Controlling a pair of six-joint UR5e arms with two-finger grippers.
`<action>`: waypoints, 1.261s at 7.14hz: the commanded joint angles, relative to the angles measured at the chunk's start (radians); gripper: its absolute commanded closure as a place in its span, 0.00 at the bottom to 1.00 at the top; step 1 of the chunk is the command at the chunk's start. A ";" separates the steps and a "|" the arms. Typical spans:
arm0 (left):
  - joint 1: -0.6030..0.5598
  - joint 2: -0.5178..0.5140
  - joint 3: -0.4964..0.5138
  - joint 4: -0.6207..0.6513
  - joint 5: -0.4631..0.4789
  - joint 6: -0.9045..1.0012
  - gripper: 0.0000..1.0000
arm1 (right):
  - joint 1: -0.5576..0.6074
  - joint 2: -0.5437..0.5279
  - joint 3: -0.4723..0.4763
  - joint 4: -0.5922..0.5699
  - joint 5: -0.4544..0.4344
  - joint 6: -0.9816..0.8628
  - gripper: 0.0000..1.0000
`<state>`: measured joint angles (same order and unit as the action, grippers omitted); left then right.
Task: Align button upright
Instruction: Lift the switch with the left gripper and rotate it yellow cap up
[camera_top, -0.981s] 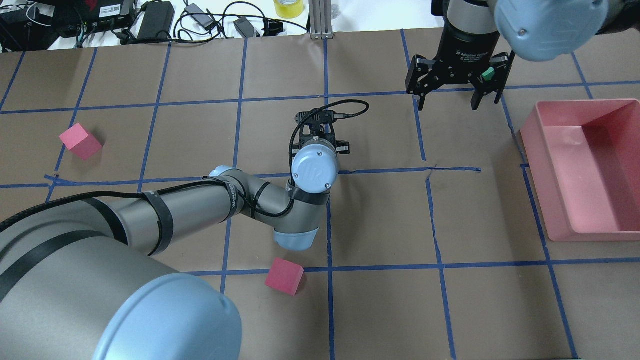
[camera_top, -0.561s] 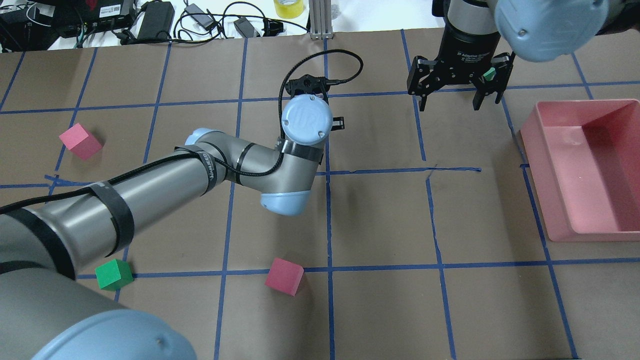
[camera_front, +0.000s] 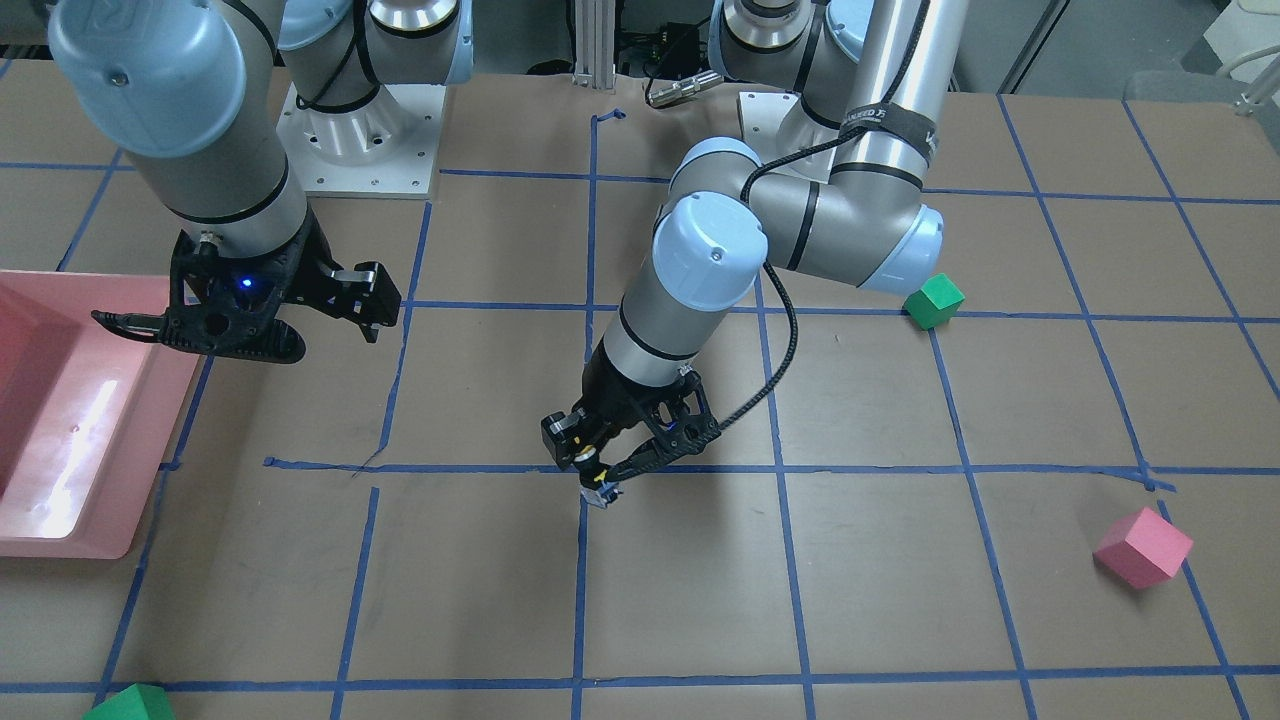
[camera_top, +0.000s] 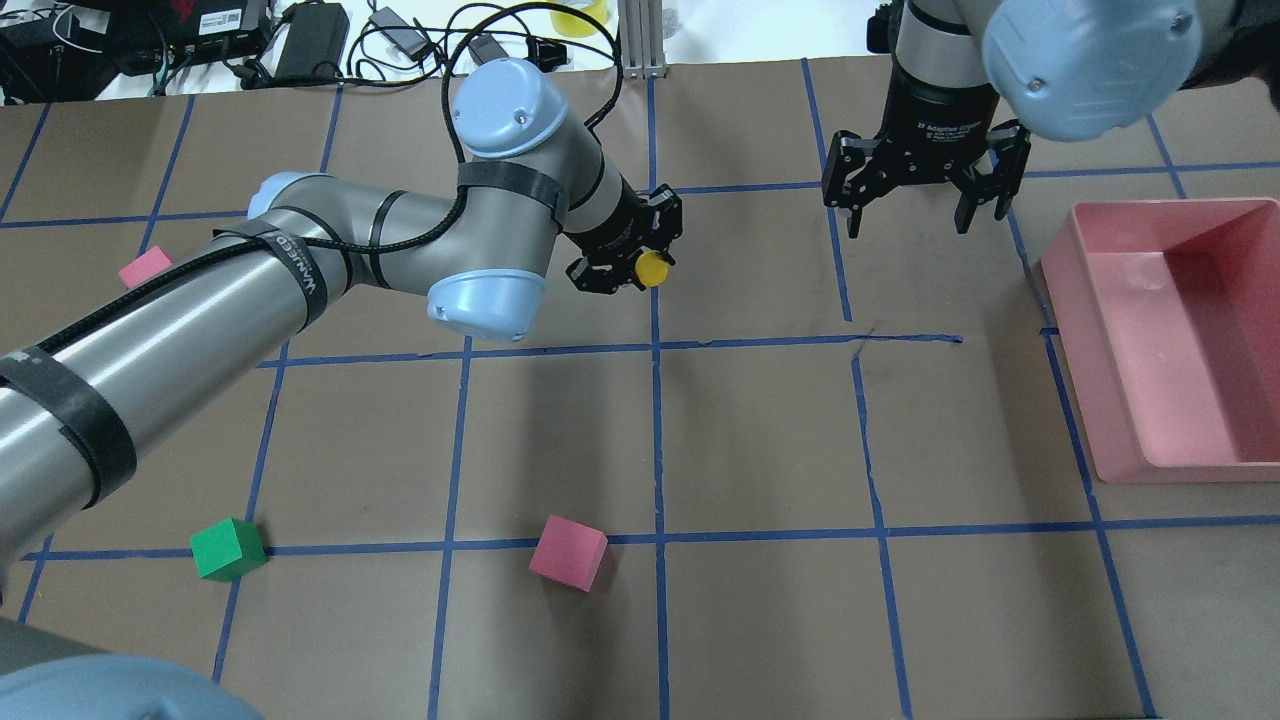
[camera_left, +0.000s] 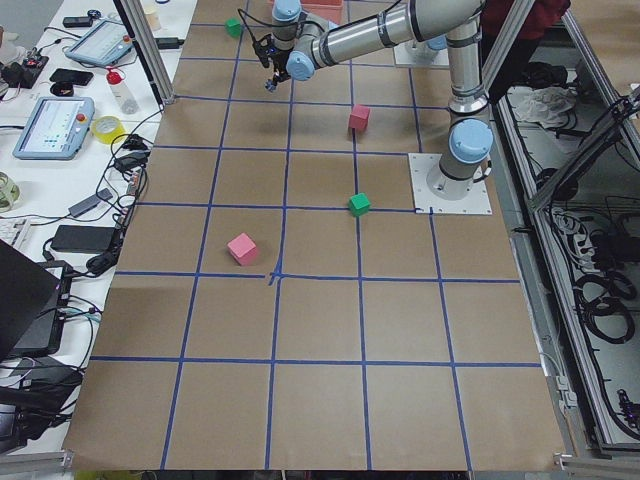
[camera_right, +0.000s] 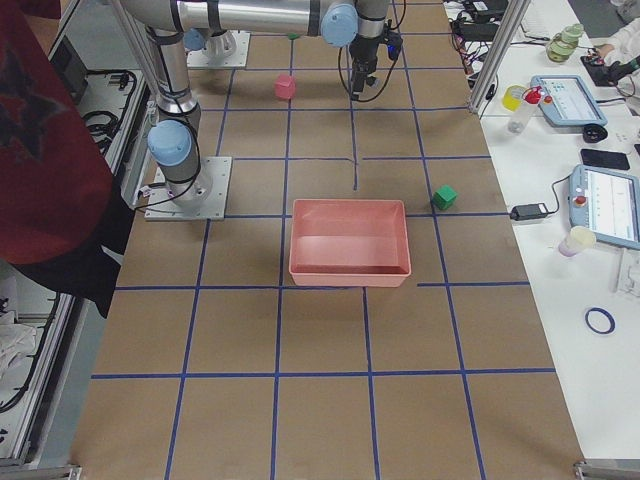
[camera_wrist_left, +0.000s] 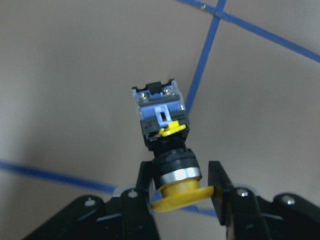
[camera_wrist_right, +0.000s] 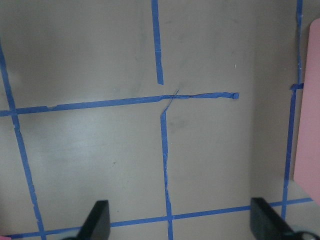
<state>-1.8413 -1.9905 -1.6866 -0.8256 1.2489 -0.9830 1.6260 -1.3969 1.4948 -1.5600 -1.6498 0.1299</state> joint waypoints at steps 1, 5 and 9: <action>0.049 -0.022 0.001 -0.096 -0.221 -0.212 1.00 | 0.002 0.001 0.001 0.000 -0.002 0.001 0.00; 0.172 -0.086 -0.030 -0.214 -0.486 -0.181 1.00 | 0.005 0.001 0.004 0.000 -0.004 0.001 0.00; 0.172 -0.108 -0.047 -0.214 -0.485 -0.088 1.00 | 0.005 0.001 0.004 0.001 -0.004 0.001 0.00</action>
<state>-1.6691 -2.0926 -1.7233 -1.0400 0.7673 -1.0841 1.6306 -1.3959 1.4987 -1.5597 -1.6536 0.1304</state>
